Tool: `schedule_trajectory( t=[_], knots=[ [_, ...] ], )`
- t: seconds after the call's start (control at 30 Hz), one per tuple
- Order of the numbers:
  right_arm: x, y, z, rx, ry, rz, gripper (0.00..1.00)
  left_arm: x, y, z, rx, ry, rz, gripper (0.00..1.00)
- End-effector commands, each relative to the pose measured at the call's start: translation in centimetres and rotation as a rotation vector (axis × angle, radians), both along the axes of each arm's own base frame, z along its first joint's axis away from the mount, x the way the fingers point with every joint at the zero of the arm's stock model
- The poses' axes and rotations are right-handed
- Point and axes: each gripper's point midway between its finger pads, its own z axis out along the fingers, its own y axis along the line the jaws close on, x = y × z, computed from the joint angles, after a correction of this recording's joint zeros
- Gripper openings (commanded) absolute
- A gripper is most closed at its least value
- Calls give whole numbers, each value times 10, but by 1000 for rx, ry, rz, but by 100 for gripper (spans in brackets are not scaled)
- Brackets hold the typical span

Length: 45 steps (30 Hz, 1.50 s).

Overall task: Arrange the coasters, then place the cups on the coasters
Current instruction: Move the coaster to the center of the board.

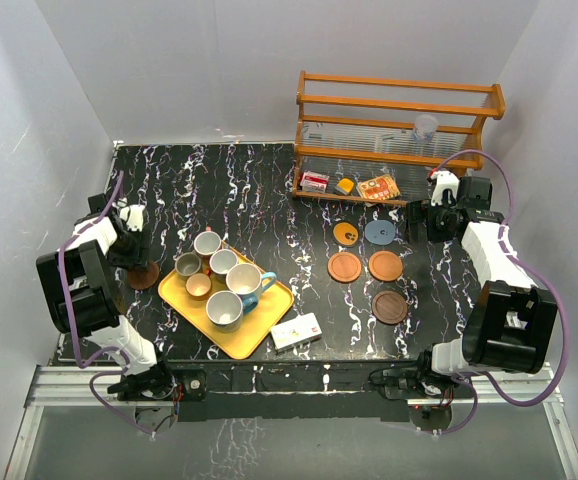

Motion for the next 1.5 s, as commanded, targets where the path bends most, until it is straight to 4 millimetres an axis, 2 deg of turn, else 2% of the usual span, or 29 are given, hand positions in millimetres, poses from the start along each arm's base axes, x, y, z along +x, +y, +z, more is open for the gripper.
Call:
schedule_trajectory(
  t=[0.0,0.27,0.53,0.67,0.83,1.07,1.33,1.47],
  knots=[
    [16,-2,23,2,-72,-4,98,0,-1,-11,-17,1,-1,52],
    [16,-3,20,1,-64,-7,98,9,-18,-26,-115,-3,3,48],
    [16,-4,17,-2,-54,-11,98,26,-39,-37,-118,0,-47,47],
    [16,-5,16,-6,-53,-12,99,41,-48,-41,-101,-3,-82,46],
    [16,-5,13,-8,-46,-15,98,77,-66,-43,-79,-8,-146,45],
    [16,-8,12,-17,-44,-23,98,124,-117,-50,-73,-11,-265,44],
    [16,-9,11,-23,-41,-26,98,155,-188,-56,-117,-10,-388,42],
    [16,-9,9,-25,-37,-28,98,161,-226,-56,-118,-15,-474,42]
  ],
)
